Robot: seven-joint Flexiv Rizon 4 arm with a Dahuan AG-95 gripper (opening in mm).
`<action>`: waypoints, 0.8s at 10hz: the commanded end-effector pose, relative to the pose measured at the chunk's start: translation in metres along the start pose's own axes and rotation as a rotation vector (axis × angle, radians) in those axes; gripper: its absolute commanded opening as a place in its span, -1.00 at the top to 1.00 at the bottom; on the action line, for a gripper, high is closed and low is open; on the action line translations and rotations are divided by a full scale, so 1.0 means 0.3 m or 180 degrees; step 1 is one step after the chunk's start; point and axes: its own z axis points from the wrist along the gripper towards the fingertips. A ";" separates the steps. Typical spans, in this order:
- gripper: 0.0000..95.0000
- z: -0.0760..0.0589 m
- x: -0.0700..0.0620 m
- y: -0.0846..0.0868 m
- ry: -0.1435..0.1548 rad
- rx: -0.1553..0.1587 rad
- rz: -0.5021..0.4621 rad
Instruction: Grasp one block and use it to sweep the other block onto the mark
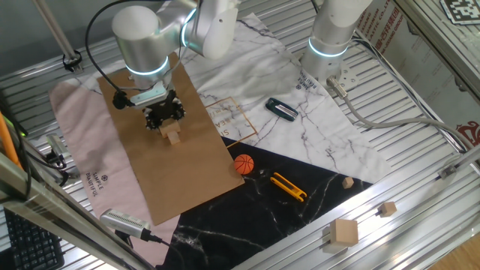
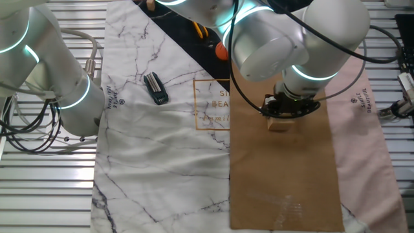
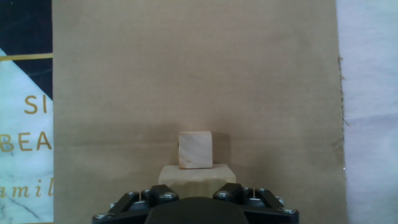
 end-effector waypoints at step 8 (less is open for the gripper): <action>-0.60 -0.007 0.000 0.002 -0.0015 -0.0001 -0.0007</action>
